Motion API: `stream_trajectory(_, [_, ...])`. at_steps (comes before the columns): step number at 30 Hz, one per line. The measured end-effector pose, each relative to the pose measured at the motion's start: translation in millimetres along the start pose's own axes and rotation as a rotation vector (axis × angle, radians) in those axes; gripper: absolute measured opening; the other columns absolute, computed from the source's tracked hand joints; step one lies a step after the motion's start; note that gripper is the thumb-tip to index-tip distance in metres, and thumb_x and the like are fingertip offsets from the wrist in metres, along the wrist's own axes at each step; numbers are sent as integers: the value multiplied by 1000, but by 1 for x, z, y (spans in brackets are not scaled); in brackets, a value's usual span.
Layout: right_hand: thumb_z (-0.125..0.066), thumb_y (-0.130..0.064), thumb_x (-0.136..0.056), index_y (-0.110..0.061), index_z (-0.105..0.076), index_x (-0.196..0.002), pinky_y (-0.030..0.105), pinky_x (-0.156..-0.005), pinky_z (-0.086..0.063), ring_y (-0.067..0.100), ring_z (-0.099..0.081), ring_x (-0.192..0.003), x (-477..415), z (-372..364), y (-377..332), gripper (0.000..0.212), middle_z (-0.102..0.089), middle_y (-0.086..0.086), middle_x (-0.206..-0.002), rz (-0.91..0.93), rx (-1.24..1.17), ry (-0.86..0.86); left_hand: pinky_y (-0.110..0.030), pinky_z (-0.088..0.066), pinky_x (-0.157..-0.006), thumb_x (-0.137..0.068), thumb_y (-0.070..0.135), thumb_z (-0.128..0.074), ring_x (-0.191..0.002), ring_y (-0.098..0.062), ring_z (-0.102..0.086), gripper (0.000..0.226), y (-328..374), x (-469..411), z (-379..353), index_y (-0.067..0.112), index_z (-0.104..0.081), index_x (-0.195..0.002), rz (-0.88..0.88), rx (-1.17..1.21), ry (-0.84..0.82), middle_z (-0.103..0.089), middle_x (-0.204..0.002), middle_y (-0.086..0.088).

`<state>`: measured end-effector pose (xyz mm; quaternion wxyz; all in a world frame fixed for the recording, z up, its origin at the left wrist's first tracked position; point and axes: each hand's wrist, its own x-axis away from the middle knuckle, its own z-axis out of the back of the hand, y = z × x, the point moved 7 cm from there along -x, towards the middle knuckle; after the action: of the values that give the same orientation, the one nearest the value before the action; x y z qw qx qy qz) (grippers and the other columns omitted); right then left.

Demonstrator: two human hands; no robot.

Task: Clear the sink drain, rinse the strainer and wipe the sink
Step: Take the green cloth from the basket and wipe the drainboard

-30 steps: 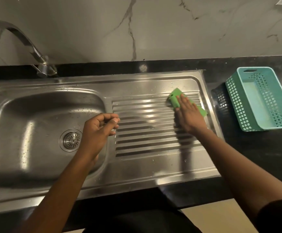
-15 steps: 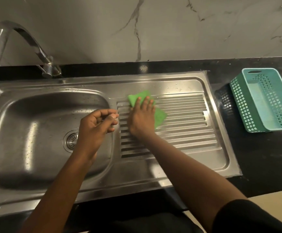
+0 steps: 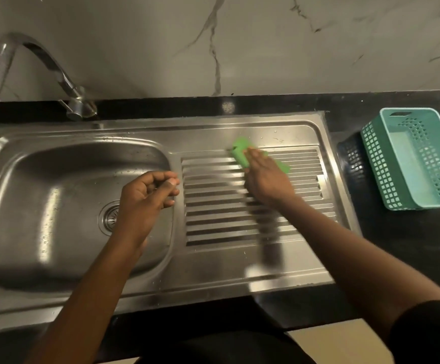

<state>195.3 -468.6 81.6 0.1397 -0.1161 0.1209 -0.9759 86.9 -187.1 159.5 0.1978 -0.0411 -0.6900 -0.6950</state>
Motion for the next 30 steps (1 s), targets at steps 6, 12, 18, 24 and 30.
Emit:
stream_trajectory(6, [-17, -44, -114, -14, -18, -168, 50, -132, -14, 26, -14, -163, 13, 25, 97, 62, -16, 10, -175, -224, 42, 5, -29, -64, -83, -101, 18, -70, -106, -29, -77, 13, 1, -2, -6, 23, -79, -108, 5, -9, -17, -82, -109, -5])
stream_trajectory(12, [-23, -38, -111, -13, -13, -168, 64, -128, -4, 42, -2, -161, -22, 12, 39, 63, -5, 19, -175, -712, -165, 163, -26, -64, -83, -101, 19, -69, -105, -23, -78, 14, 4, -3, 5, 23, -79, -110, -10, -1, -10, -83, -109, -1])
stream_trajectory(18, [-24, -41, -109, -18, -5, -169, 58, -129, 2, 40, 5, -162, -77, -33, -125, 67, 3, 18, -175, -217, -113, 16, -31, -63, -83, -102, 14, -68, -105, -28, -77, 16, 1, -7, 16, 14, -78, -115, 13, 1, 27, -82, -110, -6])
stream_trajectory(24, [-25, -43, -111, -25, -12, -169, 55, -131, -3, 32, 0, -163, -69, -42, -151, 61, -6, 8, -177, 228, -18, -89, -34, -62, -85, -101, 16, -69, -102, -22, -78, 16, 2, -10, 21, 16, -77, -115, 12, 2, 49, -82, -111, -3])
stream_trajectory(30, [-24, -44, -112, -23, -18, -168, 43, -132, -10, 23, -14, -163, -52, 0, -24, 60, -17, 5, -175, 216, 27, -80, -32, -61, -83, -101, 18, -70, -102, -20, -78, 14, -2, -13, 12, 25, -79, -109, 18, 7, 27, -83, -108, 0])
